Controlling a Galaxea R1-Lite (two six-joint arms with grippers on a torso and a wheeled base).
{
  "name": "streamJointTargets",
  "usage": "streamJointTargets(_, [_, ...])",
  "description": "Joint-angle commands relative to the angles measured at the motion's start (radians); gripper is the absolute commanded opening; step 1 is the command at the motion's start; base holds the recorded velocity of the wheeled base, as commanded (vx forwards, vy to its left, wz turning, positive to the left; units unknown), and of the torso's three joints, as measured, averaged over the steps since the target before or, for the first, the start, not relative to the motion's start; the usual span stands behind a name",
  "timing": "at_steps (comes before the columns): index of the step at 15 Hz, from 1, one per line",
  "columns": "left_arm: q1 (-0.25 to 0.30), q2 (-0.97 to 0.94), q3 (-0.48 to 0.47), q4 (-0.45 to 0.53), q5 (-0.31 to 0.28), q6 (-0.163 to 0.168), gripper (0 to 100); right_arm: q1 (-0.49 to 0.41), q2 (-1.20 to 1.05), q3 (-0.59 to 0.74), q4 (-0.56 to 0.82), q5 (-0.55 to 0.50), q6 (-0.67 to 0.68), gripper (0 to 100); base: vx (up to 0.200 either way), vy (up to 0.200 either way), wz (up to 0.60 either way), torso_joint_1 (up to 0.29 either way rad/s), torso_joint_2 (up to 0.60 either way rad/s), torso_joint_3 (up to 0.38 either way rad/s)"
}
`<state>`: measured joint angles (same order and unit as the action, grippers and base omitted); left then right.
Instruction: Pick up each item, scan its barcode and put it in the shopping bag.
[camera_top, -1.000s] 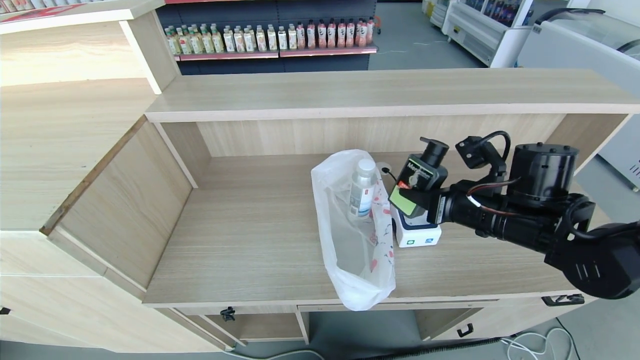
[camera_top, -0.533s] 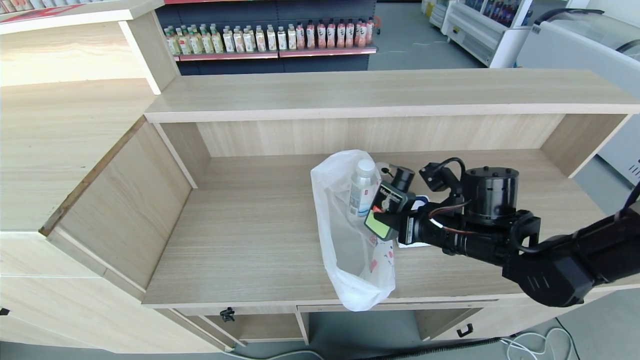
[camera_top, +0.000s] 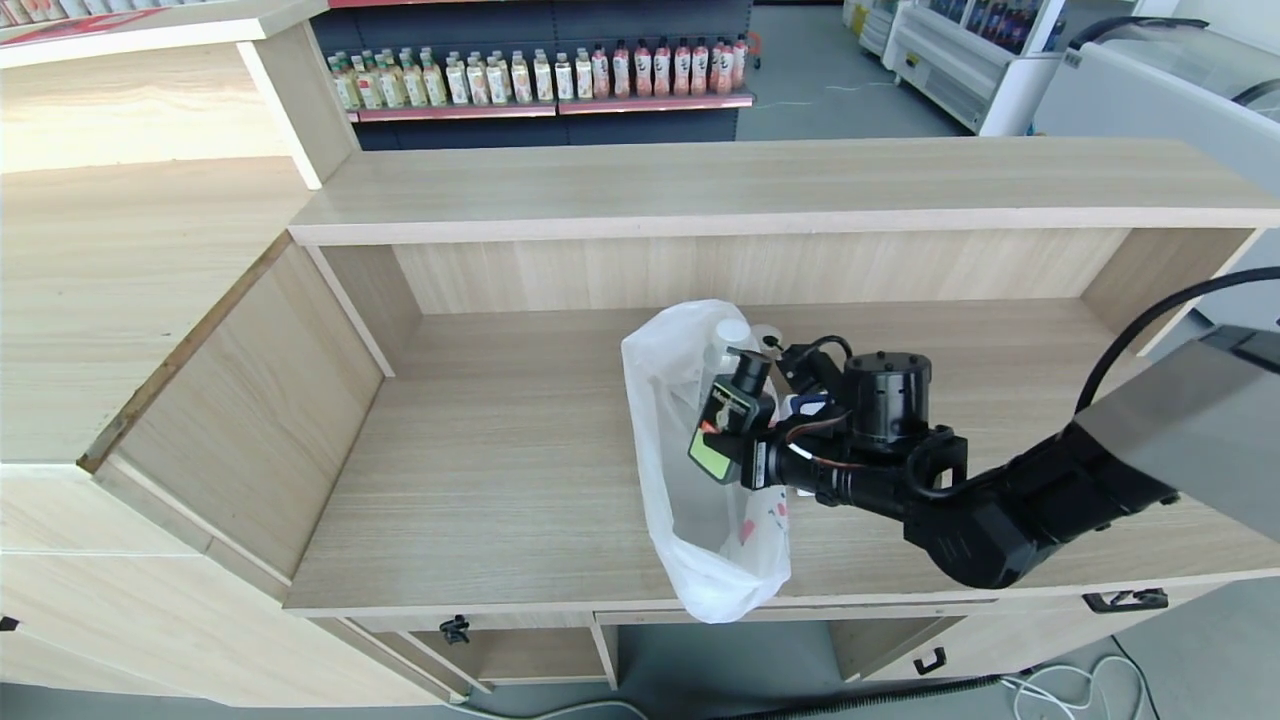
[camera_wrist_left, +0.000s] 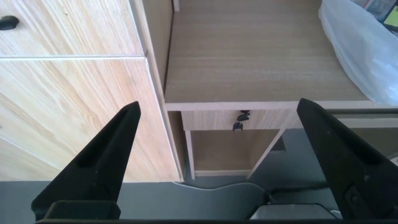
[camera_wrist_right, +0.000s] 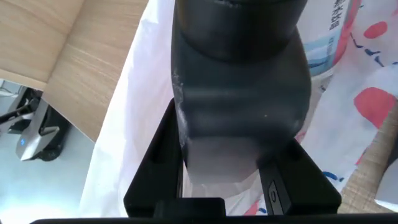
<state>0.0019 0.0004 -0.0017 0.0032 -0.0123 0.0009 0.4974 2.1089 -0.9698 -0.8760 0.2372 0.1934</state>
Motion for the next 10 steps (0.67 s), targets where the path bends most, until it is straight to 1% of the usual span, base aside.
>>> streamJointTargets(1, [0.001,0.0,0.0,0.0,0.0,0.001,100,0.02,0.06,-0.02,0.0,0.001,0.0,0,0.0,0.0,0.0,0.0,0.0,0.0])
streamJointTargets(9, [0.0,0.0,0.0,0.0,0.0,0.001,100,0.021,0.123,-0.03,0.0,-0.004,-0.003,0,0.0,0.0,0.0,0.0,0.0,0.0])
streamJointTargets(10, [0.001,0.0,0.0,0.0,0.0,0.001,100,0.02,0.123,-0.03,-0.003,-0.003,0.0,100,0.0,0.0,0.0,0.0,0.0,0.0])
